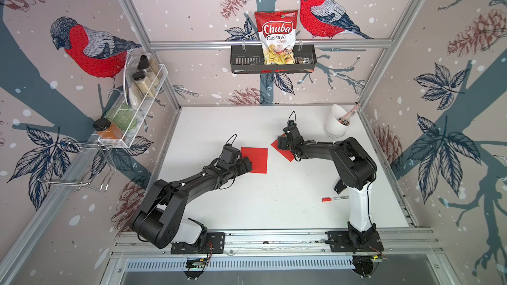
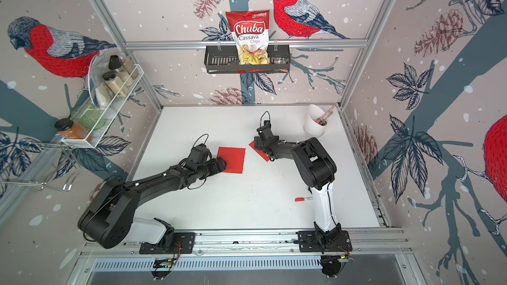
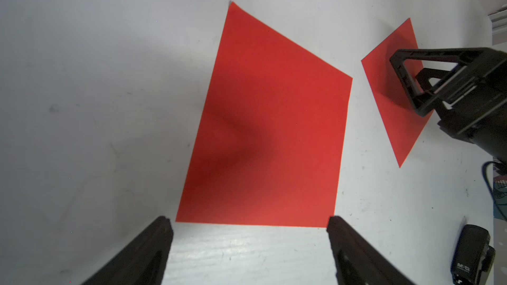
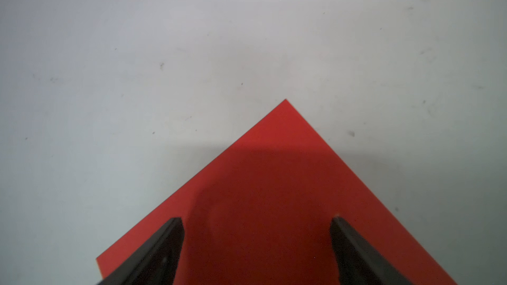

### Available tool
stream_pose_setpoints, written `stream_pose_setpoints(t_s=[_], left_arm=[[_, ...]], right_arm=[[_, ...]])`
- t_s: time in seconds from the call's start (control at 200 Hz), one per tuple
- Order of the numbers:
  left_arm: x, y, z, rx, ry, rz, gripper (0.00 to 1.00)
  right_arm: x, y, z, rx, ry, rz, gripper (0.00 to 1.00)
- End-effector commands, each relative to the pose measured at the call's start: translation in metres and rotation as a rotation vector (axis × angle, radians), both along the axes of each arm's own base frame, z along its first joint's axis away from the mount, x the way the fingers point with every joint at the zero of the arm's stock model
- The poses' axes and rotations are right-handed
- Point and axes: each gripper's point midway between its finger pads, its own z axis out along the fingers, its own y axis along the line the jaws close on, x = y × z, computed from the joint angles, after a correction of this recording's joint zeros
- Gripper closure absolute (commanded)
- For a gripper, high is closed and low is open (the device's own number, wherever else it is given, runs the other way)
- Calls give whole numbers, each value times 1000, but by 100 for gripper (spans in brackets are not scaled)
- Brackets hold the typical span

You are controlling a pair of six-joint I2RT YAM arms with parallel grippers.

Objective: Fold the square paper along the opposite sides
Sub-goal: Pick up the paper from the center of the board.

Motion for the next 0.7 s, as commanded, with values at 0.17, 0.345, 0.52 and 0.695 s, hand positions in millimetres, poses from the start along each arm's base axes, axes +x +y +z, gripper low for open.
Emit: stream_pose_setpoints(t_s=[0.17,0.345,0.52,0.695], left_arm=[[17,17,-1,147,21,7,8],[31,20,-4,128,22,4,8],[39,24,-11,118,44,-2,10],[40,18,-22,95,66,-26,11]], right_arm=[[15,-21,-11,-31,52,-28,12],[33,-5,29,8,-9,11,8],[25,17,82,127,-49,68,6],[-31,52,85,415,70,171,8]])
